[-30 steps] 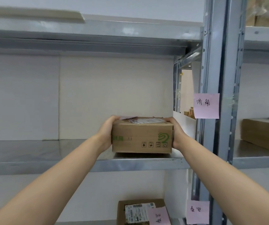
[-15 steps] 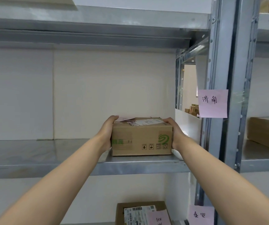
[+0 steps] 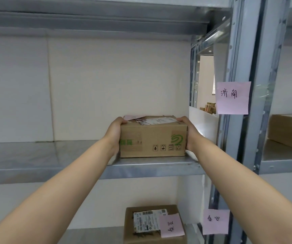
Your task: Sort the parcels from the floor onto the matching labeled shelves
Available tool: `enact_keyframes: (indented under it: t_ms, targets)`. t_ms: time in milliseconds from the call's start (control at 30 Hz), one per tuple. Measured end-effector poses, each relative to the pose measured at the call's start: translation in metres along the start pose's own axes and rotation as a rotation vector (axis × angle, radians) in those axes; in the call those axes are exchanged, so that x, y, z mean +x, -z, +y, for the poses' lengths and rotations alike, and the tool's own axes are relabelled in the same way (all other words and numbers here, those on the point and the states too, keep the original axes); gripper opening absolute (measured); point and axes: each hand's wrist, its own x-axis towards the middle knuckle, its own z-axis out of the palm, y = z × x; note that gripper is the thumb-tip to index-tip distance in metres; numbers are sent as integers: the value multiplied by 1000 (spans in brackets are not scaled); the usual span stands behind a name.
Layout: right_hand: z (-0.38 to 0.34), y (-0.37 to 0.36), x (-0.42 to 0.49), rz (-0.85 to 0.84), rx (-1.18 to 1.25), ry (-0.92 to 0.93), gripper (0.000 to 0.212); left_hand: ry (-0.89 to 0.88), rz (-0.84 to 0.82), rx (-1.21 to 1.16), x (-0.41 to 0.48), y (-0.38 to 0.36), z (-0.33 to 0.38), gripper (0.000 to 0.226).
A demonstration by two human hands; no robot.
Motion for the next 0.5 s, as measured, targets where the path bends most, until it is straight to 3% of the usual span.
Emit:
enact_keyframes:
  t_ms: [267,400,500]
  targets:
    - [-9,1,-8,-32,-6,48,25,-17,25,112,-14,3,13,19]
    - [-24,1,-10,-27,-119,55,29,-38,72,177,-18,14,25,56]
    - [-39,-3,-12,18,-184,128,51,-93,68,234,-27,23,36,55]
